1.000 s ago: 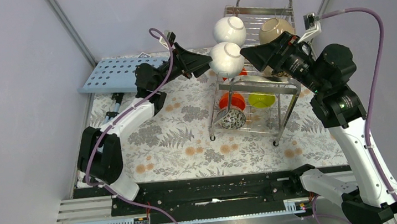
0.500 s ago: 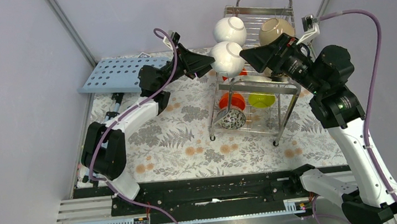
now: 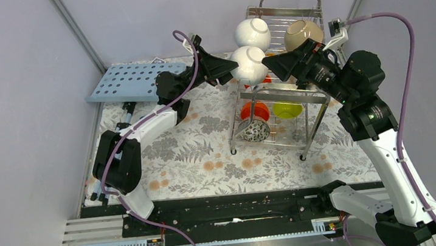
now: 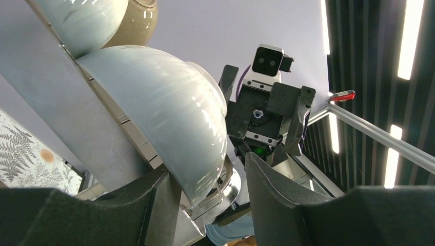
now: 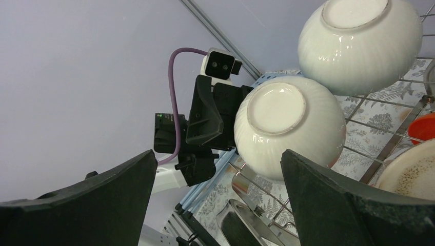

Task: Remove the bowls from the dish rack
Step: Pick up the bowl from the dish rack.

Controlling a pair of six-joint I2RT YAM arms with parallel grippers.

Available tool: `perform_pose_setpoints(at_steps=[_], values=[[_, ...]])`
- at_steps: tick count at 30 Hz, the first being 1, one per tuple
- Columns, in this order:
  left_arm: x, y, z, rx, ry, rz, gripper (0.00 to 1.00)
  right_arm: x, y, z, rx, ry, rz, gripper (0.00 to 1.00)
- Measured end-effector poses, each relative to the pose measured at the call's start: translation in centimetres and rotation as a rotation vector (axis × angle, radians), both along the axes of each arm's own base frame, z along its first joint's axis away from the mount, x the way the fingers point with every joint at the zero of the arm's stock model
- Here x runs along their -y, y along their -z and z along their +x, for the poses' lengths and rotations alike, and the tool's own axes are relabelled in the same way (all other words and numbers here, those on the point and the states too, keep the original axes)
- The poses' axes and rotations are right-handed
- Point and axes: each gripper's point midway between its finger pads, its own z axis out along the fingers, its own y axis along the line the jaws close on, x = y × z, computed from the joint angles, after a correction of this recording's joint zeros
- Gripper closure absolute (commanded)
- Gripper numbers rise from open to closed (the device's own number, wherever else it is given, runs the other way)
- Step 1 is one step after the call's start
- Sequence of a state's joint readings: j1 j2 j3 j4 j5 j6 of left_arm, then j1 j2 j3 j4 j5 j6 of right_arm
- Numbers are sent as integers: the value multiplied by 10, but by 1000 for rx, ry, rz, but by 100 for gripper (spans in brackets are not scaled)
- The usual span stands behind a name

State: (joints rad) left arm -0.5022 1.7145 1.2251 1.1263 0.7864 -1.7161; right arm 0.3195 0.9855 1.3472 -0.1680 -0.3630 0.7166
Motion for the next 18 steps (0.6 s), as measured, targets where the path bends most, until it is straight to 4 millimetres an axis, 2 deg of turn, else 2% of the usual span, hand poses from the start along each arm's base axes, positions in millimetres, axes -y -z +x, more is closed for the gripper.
perform_pose_setpoints(at_steps=[10,18], values=[[3,4,2,-19,17,-10,69,-1,2,0,-3,-6,-1,2],[5,-10,-4,19,32,-50,85,-1,7,1,-13,-6,-5,2]])
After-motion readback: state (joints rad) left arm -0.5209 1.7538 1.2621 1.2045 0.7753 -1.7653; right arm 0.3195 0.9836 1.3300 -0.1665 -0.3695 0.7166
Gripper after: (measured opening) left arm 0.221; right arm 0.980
